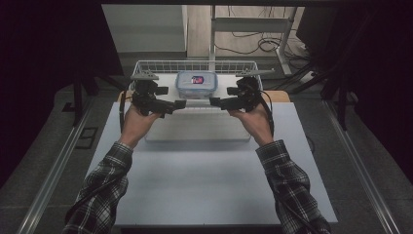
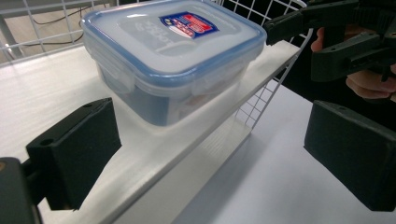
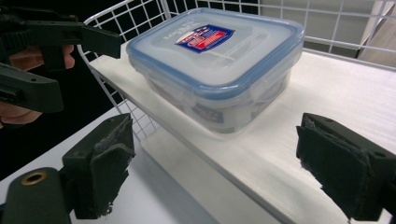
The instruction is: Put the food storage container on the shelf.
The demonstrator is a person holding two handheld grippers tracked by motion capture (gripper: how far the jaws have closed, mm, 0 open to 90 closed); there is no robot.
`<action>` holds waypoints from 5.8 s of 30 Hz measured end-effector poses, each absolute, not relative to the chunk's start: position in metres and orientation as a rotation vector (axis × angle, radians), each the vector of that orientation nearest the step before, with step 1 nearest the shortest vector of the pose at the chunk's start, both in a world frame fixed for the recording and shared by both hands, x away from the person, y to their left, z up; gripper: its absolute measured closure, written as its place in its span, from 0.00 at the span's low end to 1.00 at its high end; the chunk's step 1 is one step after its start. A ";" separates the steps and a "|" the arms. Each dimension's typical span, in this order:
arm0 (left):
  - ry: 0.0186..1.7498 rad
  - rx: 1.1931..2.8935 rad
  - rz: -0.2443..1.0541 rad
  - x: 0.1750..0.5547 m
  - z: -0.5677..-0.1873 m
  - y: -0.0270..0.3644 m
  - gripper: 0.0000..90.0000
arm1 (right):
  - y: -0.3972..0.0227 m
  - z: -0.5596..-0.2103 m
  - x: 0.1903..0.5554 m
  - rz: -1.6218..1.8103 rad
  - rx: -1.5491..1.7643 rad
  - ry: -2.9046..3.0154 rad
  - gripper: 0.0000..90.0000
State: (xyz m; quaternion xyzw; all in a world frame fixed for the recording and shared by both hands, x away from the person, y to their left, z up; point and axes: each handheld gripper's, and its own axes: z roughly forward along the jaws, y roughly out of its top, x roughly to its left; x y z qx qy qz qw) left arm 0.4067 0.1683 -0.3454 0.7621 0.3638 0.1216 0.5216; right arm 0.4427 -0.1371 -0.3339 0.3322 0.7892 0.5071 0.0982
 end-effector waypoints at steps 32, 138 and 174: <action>0.785 1.878 0.381 0.353 -0.372 0.161 0.03 | -0.141 -0.349 0.394 1.495 0.815 2.327 0.04; 0.945 1.941 0.404 0.220 -0.510 0.202 0.02 | -0.202 -0.474 0.278 1.290 0.803 2.385 0.00; 1.129 1.901 0.524 0.183 -0.522 0.268 0.00 | -0.258 -0.486 0.254 1.150 0.953 2.280 0.00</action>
